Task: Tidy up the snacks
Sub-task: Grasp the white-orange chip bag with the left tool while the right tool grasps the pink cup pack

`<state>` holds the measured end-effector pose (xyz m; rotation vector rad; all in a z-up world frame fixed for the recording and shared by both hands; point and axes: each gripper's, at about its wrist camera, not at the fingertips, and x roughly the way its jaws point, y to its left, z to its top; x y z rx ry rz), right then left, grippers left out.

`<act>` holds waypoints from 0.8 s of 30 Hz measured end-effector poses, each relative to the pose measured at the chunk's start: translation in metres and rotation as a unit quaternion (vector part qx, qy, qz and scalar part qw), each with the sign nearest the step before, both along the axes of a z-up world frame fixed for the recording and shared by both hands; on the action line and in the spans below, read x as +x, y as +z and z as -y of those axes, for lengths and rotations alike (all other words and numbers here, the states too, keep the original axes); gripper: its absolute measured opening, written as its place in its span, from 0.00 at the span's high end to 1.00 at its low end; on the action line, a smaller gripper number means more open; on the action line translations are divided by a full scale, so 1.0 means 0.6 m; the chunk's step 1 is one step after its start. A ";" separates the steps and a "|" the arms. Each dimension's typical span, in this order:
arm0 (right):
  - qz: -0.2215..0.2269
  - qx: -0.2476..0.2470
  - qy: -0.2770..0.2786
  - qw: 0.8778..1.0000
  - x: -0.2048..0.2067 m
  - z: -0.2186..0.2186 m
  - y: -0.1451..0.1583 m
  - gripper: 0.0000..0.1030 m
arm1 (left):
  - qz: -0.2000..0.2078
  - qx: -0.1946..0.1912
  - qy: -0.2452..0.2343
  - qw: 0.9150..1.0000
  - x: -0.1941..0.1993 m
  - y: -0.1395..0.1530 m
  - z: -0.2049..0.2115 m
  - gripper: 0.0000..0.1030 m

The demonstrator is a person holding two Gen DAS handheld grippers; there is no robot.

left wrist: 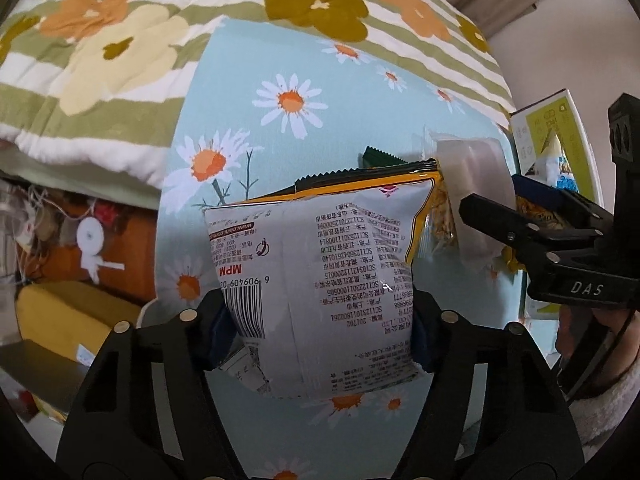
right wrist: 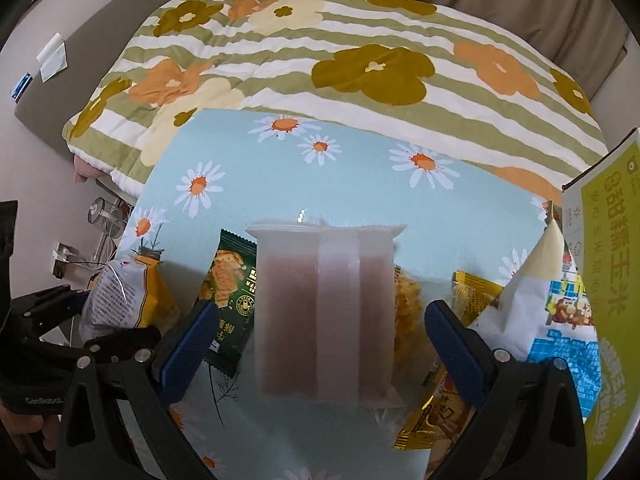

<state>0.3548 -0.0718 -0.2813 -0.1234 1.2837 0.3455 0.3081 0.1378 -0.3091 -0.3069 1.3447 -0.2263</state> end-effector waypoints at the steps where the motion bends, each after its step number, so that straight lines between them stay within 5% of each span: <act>1: 0.000 -0.001 0.001 1.000 0.001 -0.001 -0.001 0.04 | 0.002 0.002 0.000 1.000 0.000 0.002 0.000 0.37; 10: -0.004 -0.020 0.009 1.000 -0.002 -0.017 -0.023 0.23 | 0.015 0.003 0.013 1.000 -0.002 0.020 -0.014 0.37; 14: 0.017 -0.046 0.013 0.999 -0.009 -0.018 -0.021 0.42 | 0.019 0.002 0.018 1.000 -0.007 0.026 -0.019 0.37; 24: 0.030 0.002 0.001 1.000 -0.031 -0.016 0.017 0.43 | 0.044 0.001 0.018 0.999 -0.023 0.063 -0.028 0.37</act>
